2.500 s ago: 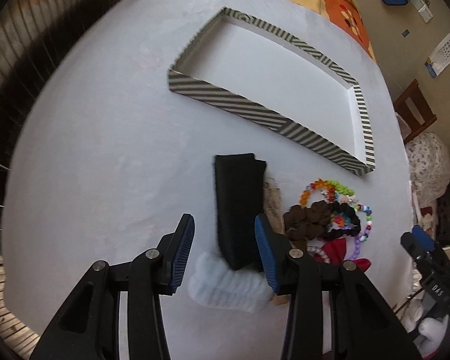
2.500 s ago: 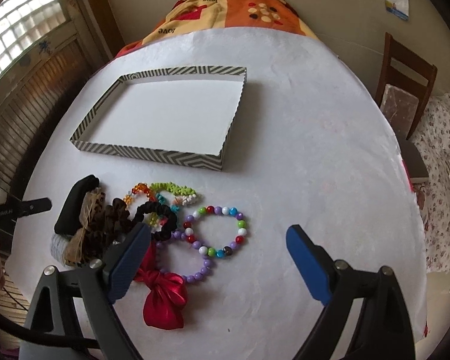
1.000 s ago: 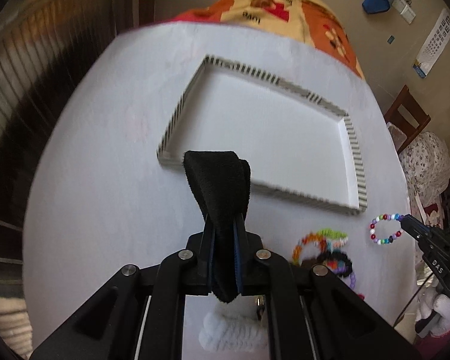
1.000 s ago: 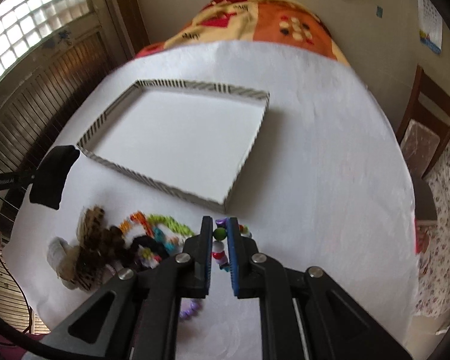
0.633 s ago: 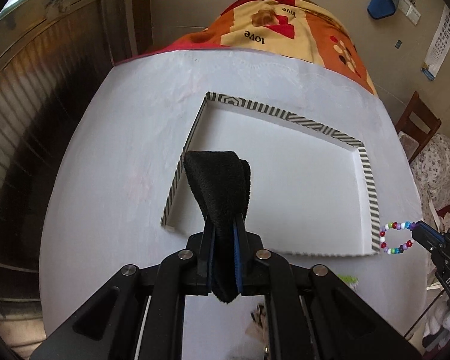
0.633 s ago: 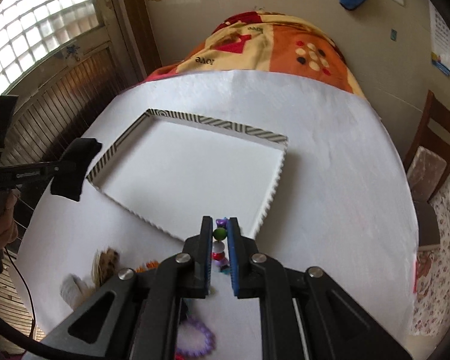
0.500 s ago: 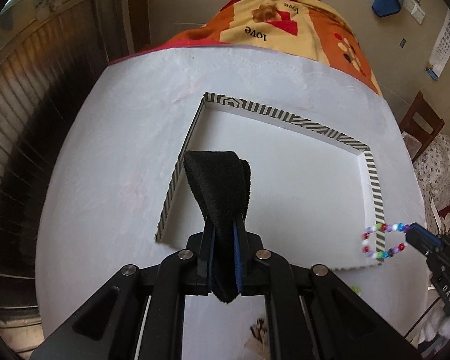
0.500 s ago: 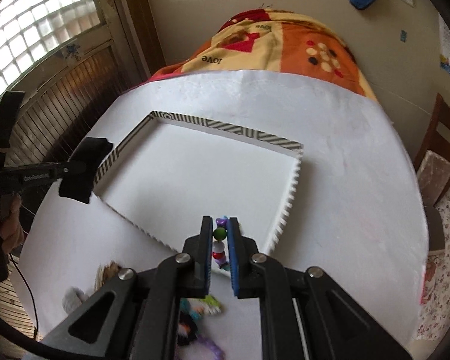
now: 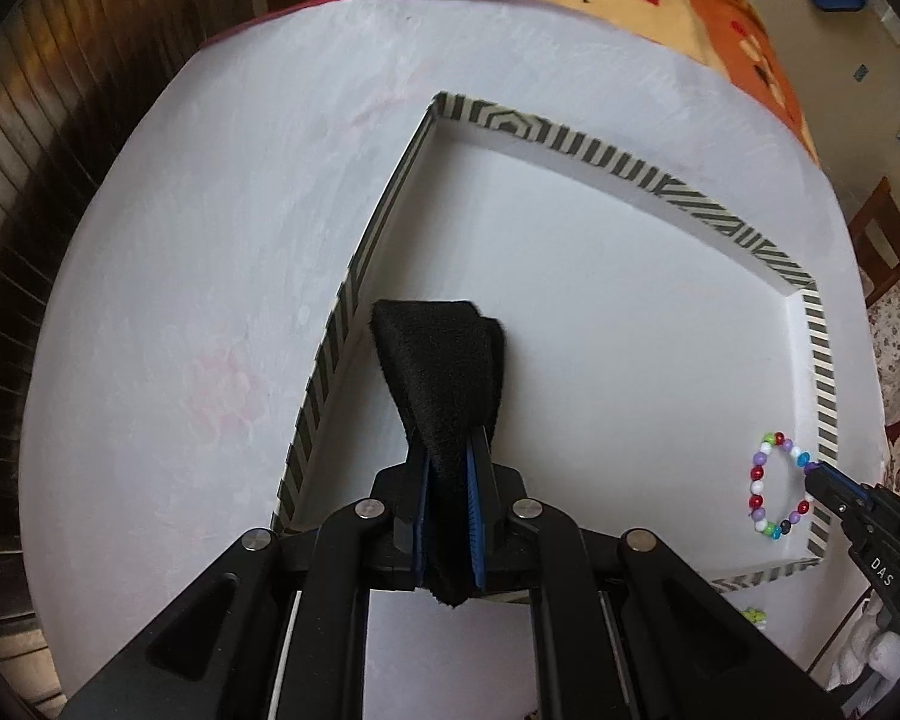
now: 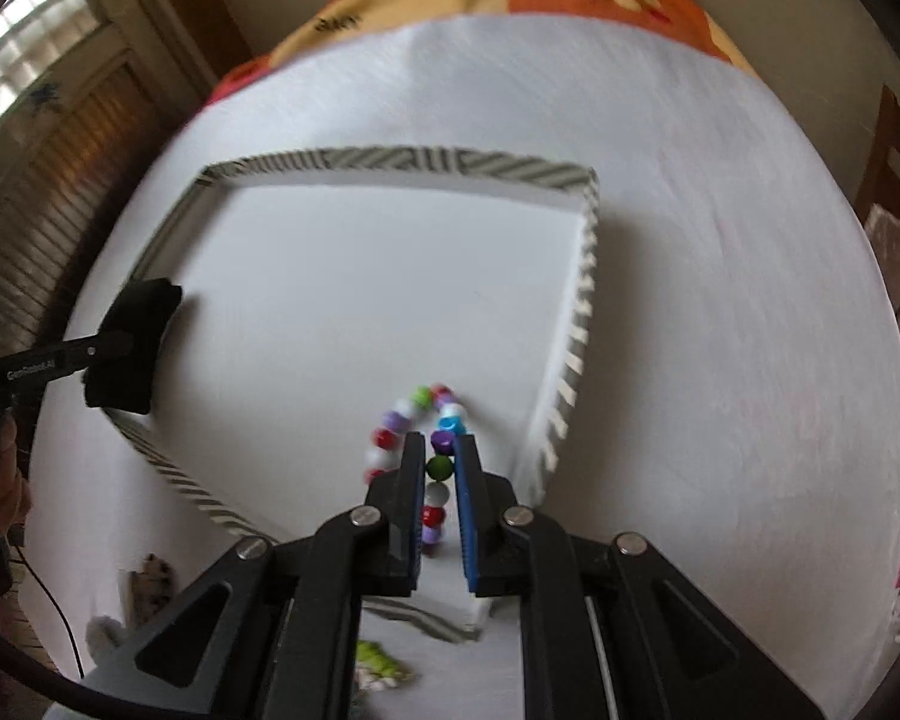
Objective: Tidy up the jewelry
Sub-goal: 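Carry both items into the striped tray and open both tools, then move left tool to the white sock while right tool moves to the red bow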
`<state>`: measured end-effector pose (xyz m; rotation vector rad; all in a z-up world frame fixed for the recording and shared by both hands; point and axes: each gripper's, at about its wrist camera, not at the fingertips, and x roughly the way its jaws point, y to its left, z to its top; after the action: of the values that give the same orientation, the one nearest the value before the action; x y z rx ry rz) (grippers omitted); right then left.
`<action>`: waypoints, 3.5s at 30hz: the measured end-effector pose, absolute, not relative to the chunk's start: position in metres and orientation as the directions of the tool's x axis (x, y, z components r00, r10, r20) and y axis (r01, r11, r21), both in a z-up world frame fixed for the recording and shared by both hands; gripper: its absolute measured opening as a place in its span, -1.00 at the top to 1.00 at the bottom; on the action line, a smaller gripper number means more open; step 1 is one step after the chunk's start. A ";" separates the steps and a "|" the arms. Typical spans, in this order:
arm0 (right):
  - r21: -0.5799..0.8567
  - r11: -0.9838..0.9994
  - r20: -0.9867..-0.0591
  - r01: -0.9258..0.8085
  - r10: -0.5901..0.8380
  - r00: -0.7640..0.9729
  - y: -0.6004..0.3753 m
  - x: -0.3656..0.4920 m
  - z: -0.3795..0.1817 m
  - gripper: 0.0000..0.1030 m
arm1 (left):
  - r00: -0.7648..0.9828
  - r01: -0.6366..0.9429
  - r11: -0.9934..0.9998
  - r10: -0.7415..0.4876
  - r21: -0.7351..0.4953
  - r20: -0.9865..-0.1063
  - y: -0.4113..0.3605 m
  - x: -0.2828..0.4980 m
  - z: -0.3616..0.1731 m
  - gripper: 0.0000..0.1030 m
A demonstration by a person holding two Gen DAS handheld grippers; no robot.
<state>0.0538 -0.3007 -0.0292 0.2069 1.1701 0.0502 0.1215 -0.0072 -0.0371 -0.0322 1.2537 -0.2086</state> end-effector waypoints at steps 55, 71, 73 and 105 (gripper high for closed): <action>0.239 0.971 -0.831 -0.007 0.209 0.515 -0.244 -0.118 0.050 -0.04 | 0.428 0.253 0.961 -0.218 -0.115 -0.877 0.028 -0.077 0.043 0.34; 0.226 0.974 -0.852 0.012 0.192 0.487 -0.253 -0.136 0.041 -0.05 | 0.324 0.273 0.934 -0.313 -0.229 -0.893 0.037 -0.100 0.029 0.34; 0.217 0.976 -0.862 0.003 0.190 0.470 -0.253 -0.140 0.036 -0.06 | 0.298 0.269 0.929 -0.330 -0.252 -0.896 0.038 -0.102 0.024 0.34; -0.008 0.927 -0.942 -0.376 0.118 0.313 -0.199 -0.135 -0.037 -0.11 | 0.091 0.081 0.896 -0.443 -0.437 -0.892 0.053 -0.097 -0.045 0.24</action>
<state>-0.1355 -0.1994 -0.0369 -0.2437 1.2116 0.3299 -0.0970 0.0528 -0.0452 -0.3071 1.4326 -0.3983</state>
